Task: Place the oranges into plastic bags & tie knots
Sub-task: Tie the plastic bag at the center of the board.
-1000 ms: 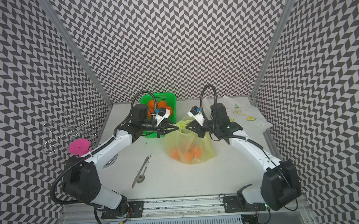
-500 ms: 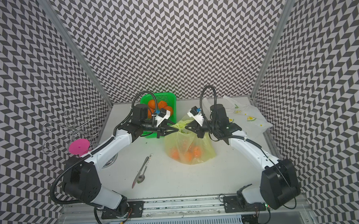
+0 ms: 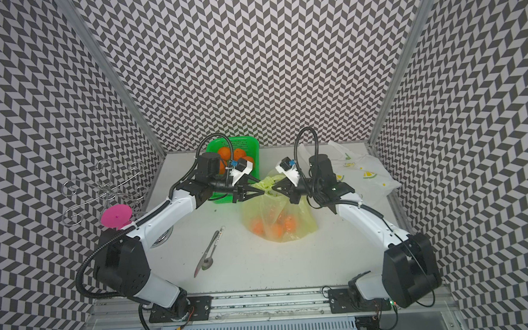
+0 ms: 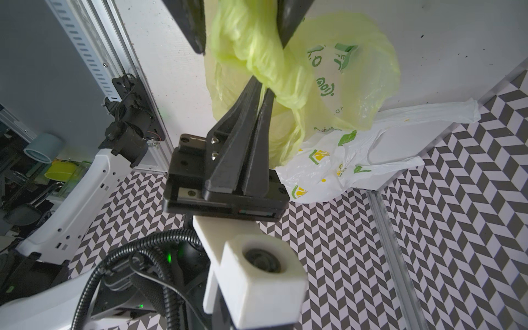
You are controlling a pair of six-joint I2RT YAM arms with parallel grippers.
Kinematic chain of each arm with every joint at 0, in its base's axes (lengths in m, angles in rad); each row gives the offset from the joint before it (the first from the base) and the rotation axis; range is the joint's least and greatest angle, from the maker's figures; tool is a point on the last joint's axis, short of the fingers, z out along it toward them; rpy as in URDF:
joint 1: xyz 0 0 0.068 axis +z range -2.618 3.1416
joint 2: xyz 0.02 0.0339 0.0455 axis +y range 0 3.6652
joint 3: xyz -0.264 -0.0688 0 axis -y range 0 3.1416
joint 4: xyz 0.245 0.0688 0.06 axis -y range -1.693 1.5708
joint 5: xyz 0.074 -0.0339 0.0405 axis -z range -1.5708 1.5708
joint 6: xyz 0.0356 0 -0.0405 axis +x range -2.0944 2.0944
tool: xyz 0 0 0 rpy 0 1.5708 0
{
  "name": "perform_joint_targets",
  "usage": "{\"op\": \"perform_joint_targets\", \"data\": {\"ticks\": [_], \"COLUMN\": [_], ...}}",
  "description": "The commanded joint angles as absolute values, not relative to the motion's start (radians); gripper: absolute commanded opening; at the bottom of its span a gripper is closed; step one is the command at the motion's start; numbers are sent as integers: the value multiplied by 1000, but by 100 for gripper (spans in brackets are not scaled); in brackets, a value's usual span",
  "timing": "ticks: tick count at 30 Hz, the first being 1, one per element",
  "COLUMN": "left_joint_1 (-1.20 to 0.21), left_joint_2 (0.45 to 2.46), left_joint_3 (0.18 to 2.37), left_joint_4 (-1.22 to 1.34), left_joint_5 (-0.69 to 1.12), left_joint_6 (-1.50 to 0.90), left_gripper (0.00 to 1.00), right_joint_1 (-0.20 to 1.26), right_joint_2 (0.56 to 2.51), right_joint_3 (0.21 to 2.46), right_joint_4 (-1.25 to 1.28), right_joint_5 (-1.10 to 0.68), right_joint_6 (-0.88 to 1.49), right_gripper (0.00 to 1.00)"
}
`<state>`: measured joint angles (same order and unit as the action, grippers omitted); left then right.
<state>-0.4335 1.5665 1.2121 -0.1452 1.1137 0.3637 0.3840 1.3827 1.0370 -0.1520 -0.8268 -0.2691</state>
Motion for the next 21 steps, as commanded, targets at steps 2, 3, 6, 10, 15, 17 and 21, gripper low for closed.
{"op": "perform_joint_targets", "data": {"ticks": [2, 3, 6, 10, 15, 17, 21], "left_joint_1": [-445, -447, -451, -451, -453, -453, -454], "left_joint_2": [1561, 1561, 1563, 1561, 1556, 1545, 1493], "left_joint_3": [1198, 1195, 1193, 1199, 1206, 1197, 1126], "left_joint_4": [-34, -24, -16, -18, 2, 22, 132], "left_joint_5": [1090, 1083, 1060, 1040, 1026, 1034, 1082], "left_joint_6": [260, 249, 241, 253, 261, 257, 239], "left_gripper": [40, 39, 32, 13, 0, 0, 0], "right_joint_1": [391, 393, 396, 396, 394, 393, 387], "right_joint_2": [1391, 1391, 1390, 1381, 1315, 1280, 1202], "right_joint_3": [1026, 1026, 1028, 1052, 1105, 1129, 1169], "right_joint_4": [-99, -97, -96, -128, -209, -256, -332], "right_joint_5": [-830, -830, -827, -802, -748, -732, -713], "right_joint_6": [-285, -287, -290, -320, -411, -444, -514], "right_gripper": [7, 7, 7, 12, 30, 37, 48]}}
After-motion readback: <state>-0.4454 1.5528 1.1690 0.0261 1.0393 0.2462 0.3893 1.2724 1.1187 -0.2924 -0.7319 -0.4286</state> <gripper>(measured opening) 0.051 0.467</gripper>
